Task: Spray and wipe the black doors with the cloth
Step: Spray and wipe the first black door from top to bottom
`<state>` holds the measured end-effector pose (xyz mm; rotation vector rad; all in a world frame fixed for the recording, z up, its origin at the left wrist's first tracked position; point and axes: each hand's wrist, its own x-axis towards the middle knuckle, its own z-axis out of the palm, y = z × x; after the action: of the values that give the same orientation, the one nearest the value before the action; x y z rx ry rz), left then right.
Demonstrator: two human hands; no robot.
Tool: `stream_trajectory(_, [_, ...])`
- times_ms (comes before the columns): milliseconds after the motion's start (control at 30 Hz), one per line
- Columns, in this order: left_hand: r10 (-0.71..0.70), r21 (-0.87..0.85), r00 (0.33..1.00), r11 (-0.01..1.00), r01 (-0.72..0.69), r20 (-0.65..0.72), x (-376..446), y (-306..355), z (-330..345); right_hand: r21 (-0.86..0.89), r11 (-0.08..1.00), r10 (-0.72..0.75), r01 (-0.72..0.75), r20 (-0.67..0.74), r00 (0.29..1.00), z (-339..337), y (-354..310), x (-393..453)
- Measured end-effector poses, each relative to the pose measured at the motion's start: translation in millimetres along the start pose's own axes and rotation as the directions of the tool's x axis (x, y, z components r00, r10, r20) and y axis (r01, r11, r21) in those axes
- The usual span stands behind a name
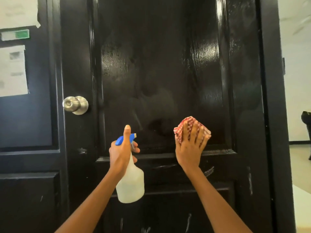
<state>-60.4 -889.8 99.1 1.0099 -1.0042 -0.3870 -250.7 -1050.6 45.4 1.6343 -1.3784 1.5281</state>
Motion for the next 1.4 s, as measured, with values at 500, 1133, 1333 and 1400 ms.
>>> stream_trajectory(500, [0.059,0.001,0.992,0.998,-0.059,-0.112,1,-7,-53,0.015,0.751,-0.656,0.66,0.13,0.743,17,-31,-8])
stream_trajectory(1133, [0.143,0.039,0.986,0.989,-0.14,-0.085,12,21,-68,0.062,0.628,-0.773,0.776,0.164,0.612,10,-97,42])
stream_trajectory(1333, [0.192,0.036,0.979,0.981,-0.19,-0.071,22,35,-63,0.038,0.994,0.109,-0.106,-0.064,0.992,-32,-2,85])
stream_trajectory(1400, [0.194,0.038,0.979,0.981,-0.191,-0.062,22,35,-64,0.124,0.936,0.333,-0.328,-0.023,0.942,-31,-7,80])
